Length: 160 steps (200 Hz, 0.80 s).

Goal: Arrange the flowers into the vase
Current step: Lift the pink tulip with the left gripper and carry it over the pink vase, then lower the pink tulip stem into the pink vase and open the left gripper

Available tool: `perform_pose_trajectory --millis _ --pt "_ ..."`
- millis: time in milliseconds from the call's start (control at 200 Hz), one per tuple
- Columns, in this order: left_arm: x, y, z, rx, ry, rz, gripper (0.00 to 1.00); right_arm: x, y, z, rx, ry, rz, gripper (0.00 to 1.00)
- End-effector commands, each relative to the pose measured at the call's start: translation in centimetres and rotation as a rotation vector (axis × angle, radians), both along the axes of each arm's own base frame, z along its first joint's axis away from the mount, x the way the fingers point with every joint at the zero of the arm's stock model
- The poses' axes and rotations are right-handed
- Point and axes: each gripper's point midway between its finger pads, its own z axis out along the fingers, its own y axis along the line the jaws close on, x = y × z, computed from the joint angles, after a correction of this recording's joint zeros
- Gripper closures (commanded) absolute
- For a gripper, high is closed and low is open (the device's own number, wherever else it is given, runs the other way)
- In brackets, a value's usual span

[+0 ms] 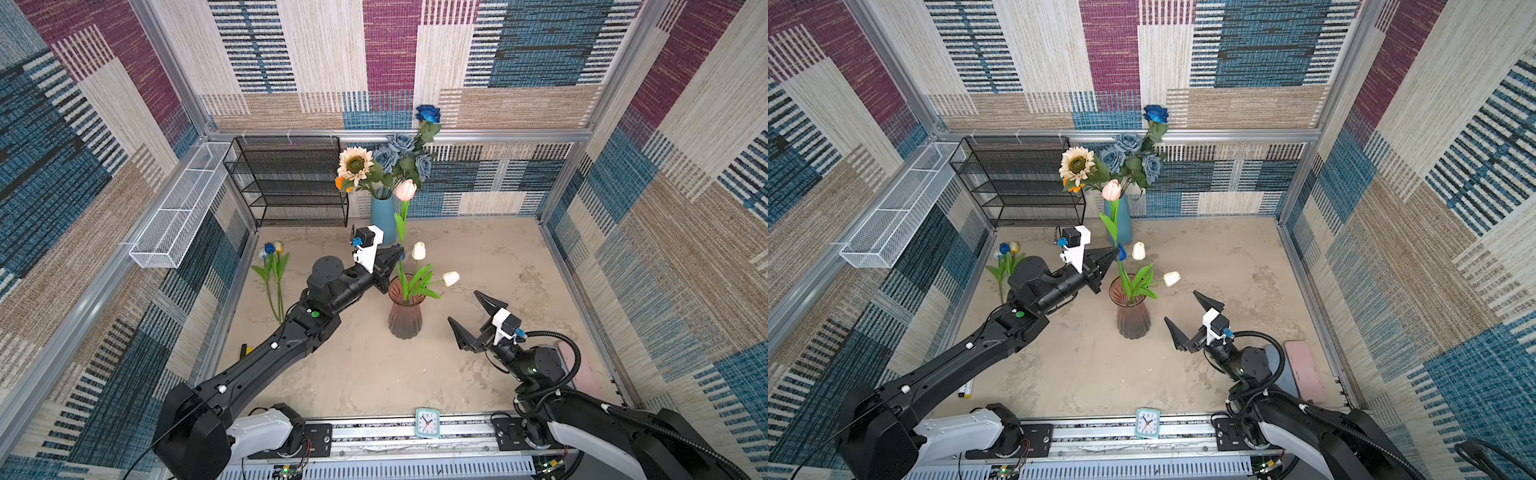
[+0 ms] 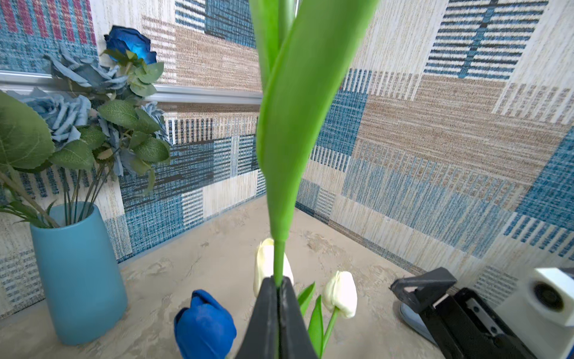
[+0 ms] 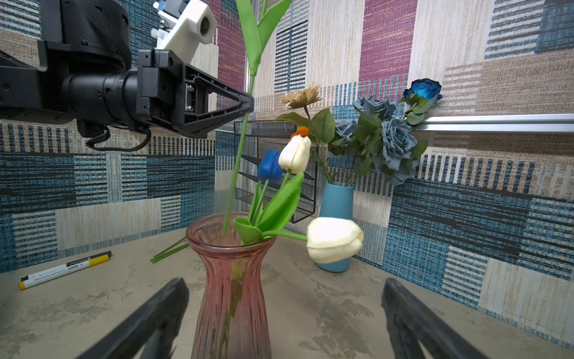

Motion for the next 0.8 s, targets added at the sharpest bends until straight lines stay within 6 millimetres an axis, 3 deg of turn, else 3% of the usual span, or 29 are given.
perform_pose_trajectory --millis 0,75,95,541,796 --pt "0.0 0.3 0.2 -0.002 -0.072 0.023 1.00 -0.2 -0.3 0.2 0.004 -0.019 -0.012 0.00" --pt "0.0 0.4 -1.4 0.016 -0.066 0.034 1.00 -0.3 -0.3 0.2 0.004 -0.020 -0.010 0.00" --pt "-0.1 0.6 -0.9 -0.001 -0.091 0.038 1.00 -0.3 -0.3 0.2 0.004 -0.019 -0.009 0.00" --pt "-0.8 0.1 -5.2 0.076 -0.099 0.017 1.00 -0.2 -0.1 0.0 -0.003 -0.014 -0.003 0.00" --pt "-1.3 -0.1 -6.7 0.122 -0.090 0.016 0.78 -0.1 0.1 -0.1 -0.006 -0.008 0.004 0.00"
